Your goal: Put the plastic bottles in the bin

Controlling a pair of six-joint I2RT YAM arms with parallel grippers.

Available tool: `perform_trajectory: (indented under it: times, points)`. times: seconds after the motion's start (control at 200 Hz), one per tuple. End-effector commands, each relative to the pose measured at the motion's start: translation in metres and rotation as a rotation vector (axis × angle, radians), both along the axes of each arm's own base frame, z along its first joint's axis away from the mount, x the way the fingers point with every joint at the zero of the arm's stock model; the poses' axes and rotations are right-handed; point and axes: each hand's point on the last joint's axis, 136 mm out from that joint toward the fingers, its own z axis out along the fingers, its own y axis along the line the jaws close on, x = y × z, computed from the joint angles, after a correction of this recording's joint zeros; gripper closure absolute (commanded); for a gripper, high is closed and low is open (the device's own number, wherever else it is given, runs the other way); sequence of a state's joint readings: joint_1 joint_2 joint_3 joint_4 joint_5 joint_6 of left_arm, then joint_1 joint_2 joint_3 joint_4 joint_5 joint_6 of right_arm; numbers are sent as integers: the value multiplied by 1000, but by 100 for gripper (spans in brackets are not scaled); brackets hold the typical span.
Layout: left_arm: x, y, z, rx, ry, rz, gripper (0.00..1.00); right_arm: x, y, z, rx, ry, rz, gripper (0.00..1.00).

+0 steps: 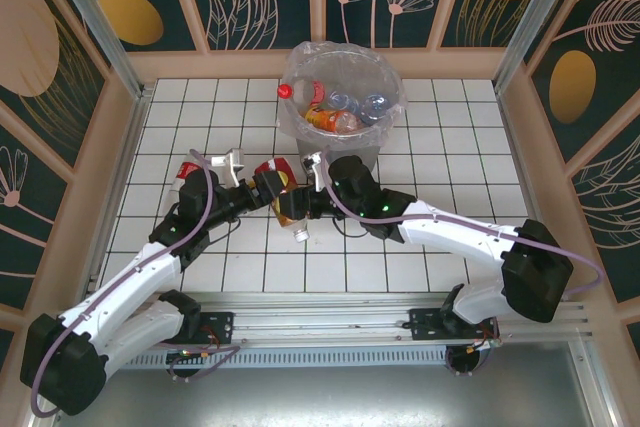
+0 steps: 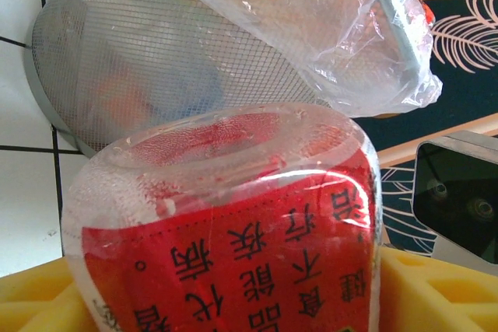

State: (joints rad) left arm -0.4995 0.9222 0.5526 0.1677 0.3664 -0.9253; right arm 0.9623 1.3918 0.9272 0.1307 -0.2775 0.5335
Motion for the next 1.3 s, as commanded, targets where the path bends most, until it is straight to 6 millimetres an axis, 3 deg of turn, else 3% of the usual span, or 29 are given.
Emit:
perform_trajectory:
  times: [0.0,0.06,0.13,0.365,0.56,0.796,1.046,1.291]
  points:
    - [-3,-5,33,-46,-66,-28,21,-2,7,22,45,-49,13,41]
    - [-3,-5,37,-44,-75,-24,16,-2,4,25,43,-59,5,41]
    - [-2,0,45,-41,-86,0,2,0,-1,29,36,-74,-16,42]
    - [-14,16,99,-23,-284,31,2,7,-29,53,22,-159,-92,42]
    - [-38,18,116,53,-448,-47,2,17,-64,86,38,-236,-158,42]
    - [-60,11,97,250,-509,-229,1,38,-106,134,21,-352,-259,42]
    - [-65,13,69,336,-538,-270,2,78,-150,174,-184,-525,-428,41]
    - [-57,22,56,376,-528,-207,1,128,-163,196,-338,-601,-512,41]
